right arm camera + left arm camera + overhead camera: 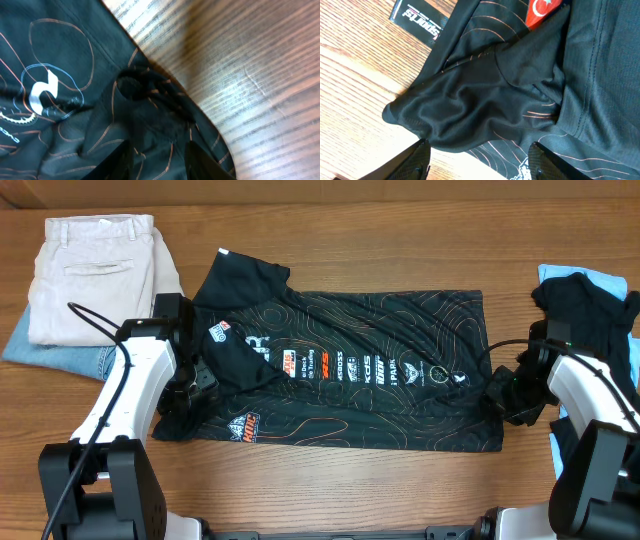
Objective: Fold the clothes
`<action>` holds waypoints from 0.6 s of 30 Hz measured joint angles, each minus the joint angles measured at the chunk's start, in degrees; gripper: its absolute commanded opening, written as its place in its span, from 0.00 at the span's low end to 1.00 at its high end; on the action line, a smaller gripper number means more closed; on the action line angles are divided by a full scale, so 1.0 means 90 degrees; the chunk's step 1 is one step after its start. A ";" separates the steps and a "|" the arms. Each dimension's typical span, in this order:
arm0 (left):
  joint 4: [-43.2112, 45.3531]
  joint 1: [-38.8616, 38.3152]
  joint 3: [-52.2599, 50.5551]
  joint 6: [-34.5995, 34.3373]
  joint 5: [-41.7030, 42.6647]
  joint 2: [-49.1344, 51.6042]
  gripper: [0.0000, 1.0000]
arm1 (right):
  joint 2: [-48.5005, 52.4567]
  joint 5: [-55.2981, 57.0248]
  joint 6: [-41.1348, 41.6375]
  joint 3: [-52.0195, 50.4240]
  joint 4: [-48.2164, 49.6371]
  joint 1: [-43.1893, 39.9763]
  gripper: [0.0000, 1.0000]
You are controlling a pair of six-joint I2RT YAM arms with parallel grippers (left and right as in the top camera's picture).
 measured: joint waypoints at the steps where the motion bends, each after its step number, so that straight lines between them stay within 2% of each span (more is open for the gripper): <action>1: 0.0000 0.0000 0.0000 0.0000 0.0000 0.0000 0.66 | 0.0000 -0.0007 0.0000 -0.0032 0.0051 0.0000 0.37; 18: 0.0000 0.0000 0.0000 0.0000 0.0000 0.0000 0.65 | 0.0002 -0.0005 0.0005 -0.0219 0.0384 0.0000 0.37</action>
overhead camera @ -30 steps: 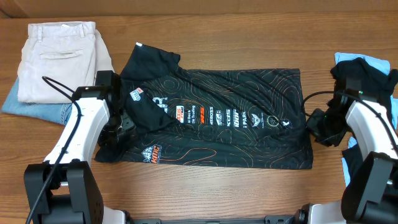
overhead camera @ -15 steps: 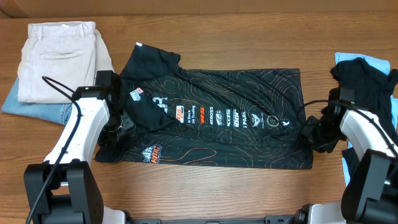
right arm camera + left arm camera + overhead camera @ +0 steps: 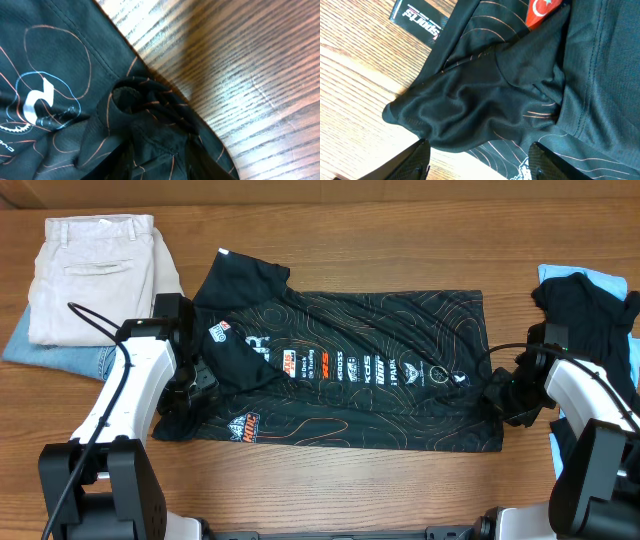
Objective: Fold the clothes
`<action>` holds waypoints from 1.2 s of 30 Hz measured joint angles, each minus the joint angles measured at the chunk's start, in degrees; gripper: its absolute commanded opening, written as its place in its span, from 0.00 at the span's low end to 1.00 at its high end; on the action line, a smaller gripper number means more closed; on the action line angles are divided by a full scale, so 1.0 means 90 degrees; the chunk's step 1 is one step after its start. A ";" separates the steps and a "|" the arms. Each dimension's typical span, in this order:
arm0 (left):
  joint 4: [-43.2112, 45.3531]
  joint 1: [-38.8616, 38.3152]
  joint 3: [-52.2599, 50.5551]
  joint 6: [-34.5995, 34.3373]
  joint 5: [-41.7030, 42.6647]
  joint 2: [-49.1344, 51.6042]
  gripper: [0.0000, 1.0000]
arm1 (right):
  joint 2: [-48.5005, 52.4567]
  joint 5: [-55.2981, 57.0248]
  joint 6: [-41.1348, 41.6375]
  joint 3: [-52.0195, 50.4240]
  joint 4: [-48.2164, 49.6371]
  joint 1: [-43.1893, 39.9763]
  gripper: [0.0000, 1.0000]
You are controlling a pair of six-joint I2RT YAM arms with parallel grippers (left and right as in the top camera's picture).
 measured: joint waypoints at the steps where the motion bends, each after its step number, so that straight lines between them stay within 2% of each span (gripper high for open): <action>1: 0.0000 0.0000 0.0000 0.0000 0.0000 0.0000 0.65 | 0.0000 0.0000 0.0002 0.0000 0.0007 0.0000 0.37; 11: -0.0005 0.0000 0.0000 0.0000 0.0000 0.0000 0.65 | -0.0002 0.0097 0.0097 -0.0253 0.0340 0.0000 0.36; 14: -0.0007 0.0000 0.0000 0.0000 0.0000 0.0000 0.65 | -0.0002 0.0109 0.0155 -0.0260 0.0379 0.0000 0.30; 17: -0.0007 0.0000 0.0000 0.0000 0.0000 0.0000 0.65 | -0.0002 0.0146 0.0182 -0.0260 0.0406 -0.0002 0.17; 19: -0.0010 0.0000 0.0000 0.0000 0.0000 0.0000 0.65 | -0.0002 0.0153 0.0168 -0.0257 0.0386 0.0000 0.13; 36: -0.0010 0.0000 0.0000 0.0000 0.0000 0.0000 0.65 | 0.0012 0.0270 0.0187 0.0595 -0.0381 0.0000 0.13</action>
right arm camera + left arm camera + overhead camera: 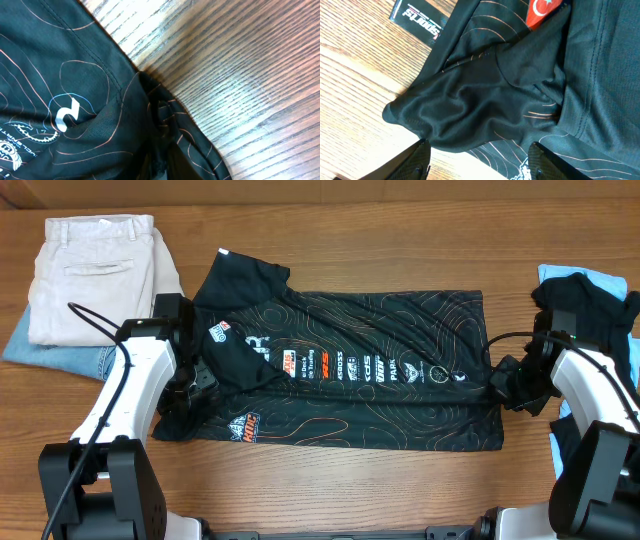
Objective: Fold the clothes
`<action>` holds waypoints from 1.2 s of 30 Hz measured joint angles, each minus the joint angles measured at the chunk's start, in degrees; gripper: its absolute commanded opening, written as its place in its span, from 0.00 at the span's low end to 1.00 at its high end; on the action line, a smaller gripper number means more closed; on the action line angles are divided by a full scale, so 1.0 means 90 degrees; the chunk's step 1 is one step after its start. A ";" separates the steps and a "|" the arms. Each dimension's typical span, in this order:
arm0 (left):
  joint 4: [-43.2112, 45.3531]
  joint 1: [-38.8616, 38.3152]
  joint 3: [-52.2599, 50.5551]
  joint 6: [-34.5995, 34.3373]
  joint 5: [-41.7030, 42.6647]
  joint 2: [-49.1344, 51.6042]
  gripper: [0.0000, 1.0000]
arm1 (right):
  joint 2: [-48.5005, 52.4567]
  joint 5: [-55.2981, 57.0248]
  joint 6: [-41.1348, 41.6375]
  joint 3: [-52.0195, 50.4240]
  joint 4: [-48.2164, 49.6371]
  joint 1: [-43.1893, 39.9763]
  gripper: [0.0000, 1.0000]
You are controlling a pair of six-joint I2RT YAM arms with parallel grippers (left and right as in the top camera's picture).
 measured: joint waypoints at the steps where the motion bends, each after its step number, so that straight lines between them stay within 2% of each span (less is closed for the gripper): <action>1: 0.0002 0.0000 0.0000 0.0000 0.0000 0.0000 0.65 | 0.0000 0.0002 0.0000 0.0000 -0.0010 0.0000 0.13; 4: 0.0002 0.0000 0.0000 0.0000 0.0000 0.0000 0.65 | 0.0000 0.0007 0.0002 0.0000 0.0007 0.0000 0.05; 12: 0.0294 0.0000 0.0000 0.0000 0.0000 0.0000 0.63 | 0.0000 -0.0294 -0.0083 0.0005 0.0865 0.0075 0.06; 14: 0.0408 0.0000 0.0000 0.0000 0.0002 0.0000 0.63 | 0.0000 -0.0461 -0.0182 0.0007 0.1081 0.0163 0.10; 15: 0.0435 0.0000 0.0000 -0.0002 0.0000 0.0000 0.63 | 0.0000 -0.0527 -0.0221 0.0007 0.1158 0.0231 0.16; 16: 0.0452 0.0000 0.0000 -0.0005 0.0000 0.0000 0.63 | 0.0000 -0.0578 -0.0257 0.0007 0.1207 0.0306 0.28; 17: 0.0466 0.0000 0.0000 -0.0005 0.0002 0.0000 0.63 | 0.0000 -0.0593 -0.0231 0.0007 0.1226 0.0401 0.35; 20: 0.0576 0.0000 0.0000 -0.0007 0.0012 0.0000 0.64 | 0.0000 -0.0576 -0.0352 0.0010 0.1207 0.0600 0.40; 29: 0.0680 0.0002 0.0432 0.0051 0.0155 0.0000 0.70 | 0.0000 -0.0151 -0.0364 0.0012 0.0991 0.0588 0.41; 36: 0.1144 0.0000 0.1566 0.0933 0.0918 0.0000 0.79 | 0.0032 0.0010 -0.0369 0.0670 0.0316 0.0537 0.47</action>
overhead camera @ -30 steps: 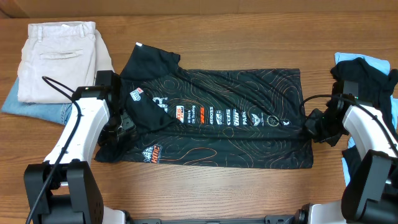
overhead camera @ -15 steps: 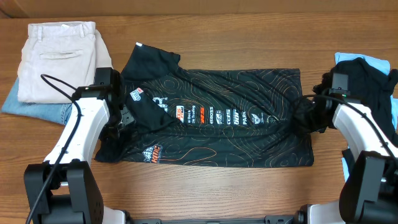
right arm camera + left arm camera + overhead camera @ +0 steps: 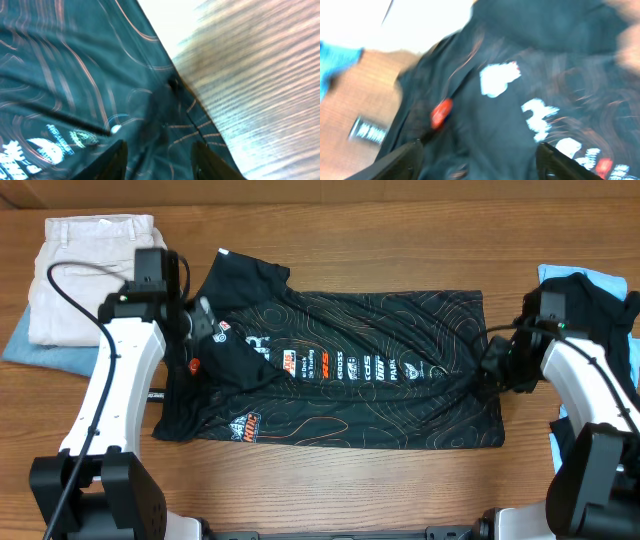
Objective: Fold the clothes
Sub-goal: 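Release the jersey and raise both grippers away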
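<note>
A black printed T-shirt (image 3: 340,370) lies spread flat across the table's middle, collar end to the left. My left gripper (image 3: 197,318) hovers open over the shirt's upper left shoulder. In the blurred left wrist view its fingers stand wide apart (image 3: 480,162) above white print and a red tag (image 3: 441,112). My right gripper (image 3: 490,368) is at the shirt's right hem. It is open (image 3: 160,160), with a bunched ridge of hem fabric (image 3: 172,107) lying between its fingers.
Beige trousers (image 3: 95,270) lie folded on blue jeans (image 3: 55,350) at the back left. A heap of dark and light-blue clothes (image 3: 590,305) sits at the right edge. Bare wooden table (image 3: 330,490) runs along the front.
My left gripper has gone from the shirt's lower left sleeve to over its upper left shoulder, still open. My right gripper has shifted up and inward along the right hem, and its fingers now stand apart.
Both grippers first sat low at the shirt's ends, the left open over the bunched left sleeve, the right closing over the lower right hem. The right then looked shut on gathered hem. Now the right is open farther up the hem and the left is at the shoulder.
</note>
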`<action>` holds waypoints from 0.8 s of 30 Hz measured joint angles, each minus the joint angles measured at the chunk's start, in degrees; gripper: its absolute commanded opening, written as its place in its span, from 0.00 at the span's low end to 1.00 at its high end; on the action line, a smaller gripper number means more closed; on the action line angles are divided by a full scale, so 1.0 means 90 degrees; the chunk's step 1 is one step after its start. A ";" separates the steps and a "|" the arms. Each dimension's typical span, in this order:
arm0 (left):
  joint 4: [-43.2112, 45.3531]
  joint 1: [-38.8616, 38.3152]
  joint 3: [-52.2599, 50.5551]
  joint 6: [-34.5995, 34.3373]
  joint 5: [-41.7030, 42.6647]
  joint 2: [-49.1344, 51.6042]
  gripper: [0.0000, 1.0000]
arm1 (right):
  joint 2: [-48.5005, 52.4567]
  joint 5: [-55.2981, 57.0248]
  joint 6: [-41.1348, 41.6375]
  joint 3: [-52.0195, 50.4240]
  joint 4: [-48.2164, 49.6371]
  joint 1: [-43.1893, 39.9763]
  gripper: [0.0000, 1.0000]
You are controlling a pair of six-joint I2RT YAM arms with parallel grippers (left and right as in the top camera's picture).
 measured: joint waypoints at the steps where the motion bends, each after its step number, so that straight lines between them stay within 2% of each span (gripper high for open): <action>1: 0.0058 0.0000 0.0151 0.0141 0.0119 0.0000 0.80 | 0.0000 0.0005 0.0000 0.0197 -0.0146 0.0000 0.48; 5: 0.0124 0.0000 0.0804 0.0624 0.0437 0.0117 0.85 | 0.0002 0.0007 -0.0019 0.1018 -0.0644 0.0000 0.51; 9: 0.0189 0.0000 0.1610 0.1105 0.0629 0.0765 0.89 | 0.0002 0.0010 -0.0095 0.1472 -0.0906 0.0000 0.55; 19: 0.0294 0.0124 0.3619 0.1681 0.0780 0.3249 0.92 | 0.0002 0.0010 -0.0160 0.1503 -0.1270 0.0000 0.55; 24: 0.0389 0.0168 0.4228 0.1882 0.0772 0.4133 0.94 | 0.0002 0.0012 -0.0155 0.1503 -0.1489 0.0000 0.56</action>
